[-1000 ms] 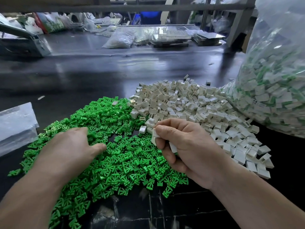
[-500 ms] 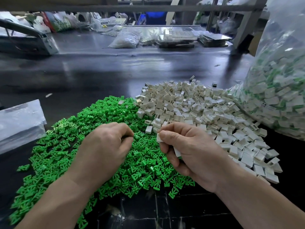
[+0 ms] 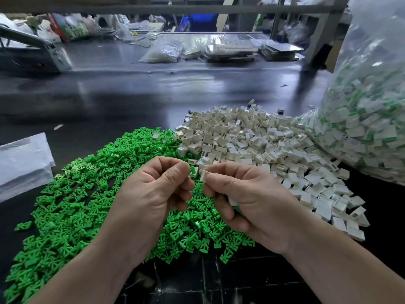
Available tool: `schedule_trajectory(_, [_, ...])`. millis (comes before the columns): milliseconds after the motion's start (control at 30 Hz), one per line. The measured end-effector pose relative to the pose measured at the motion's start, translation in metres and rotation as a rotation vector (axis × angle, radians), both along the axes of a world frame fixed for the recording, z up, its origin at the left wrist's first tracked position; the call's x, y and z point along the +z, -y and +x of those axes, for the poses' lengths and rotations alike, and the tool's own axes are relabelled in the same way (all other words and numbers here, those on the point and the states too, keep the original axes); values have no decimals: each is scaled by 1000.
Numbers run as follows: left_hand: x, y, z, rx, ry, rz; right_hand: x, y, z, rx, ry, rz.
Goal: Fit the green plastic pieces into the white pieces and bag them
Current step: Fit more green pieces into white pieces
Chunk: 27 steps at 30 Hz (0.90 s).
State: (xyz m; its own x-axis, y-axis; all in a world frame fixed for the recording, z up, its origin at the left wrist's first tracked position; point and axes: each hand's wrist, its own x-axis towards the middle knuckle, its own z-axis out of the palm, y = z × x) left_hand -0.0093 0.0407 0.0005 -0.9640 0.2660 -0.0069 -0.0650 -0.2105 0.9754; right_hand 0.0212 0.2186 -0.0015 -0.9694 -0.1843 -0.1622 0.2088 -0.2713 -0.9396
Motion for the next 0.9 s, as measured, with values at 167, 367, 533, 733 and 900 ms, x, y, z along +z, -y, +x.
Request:
schedule_trajectory(167, [-1, 0, 0, -55, 38, 62, 4, 1, 2, 6, -2, -8])
schedule_trajectory(367, [-2, 1, 3, -58, -48, -44, 6, 2, 3, 9, -34, 47])
schedule_trajectory(533, [-1, 0, 6, -15, -181, -155, 5, 0, 4, 5, -116, 139])
schedule_trajectory(733, [2, -3, 7, -120, -5, 39, 6, -1, 4, 23, -110, 132])
schedule_trajectory(900, [6, -8, 10, -356, 178, 284, 6, -5, 4, 99, -46, 23])
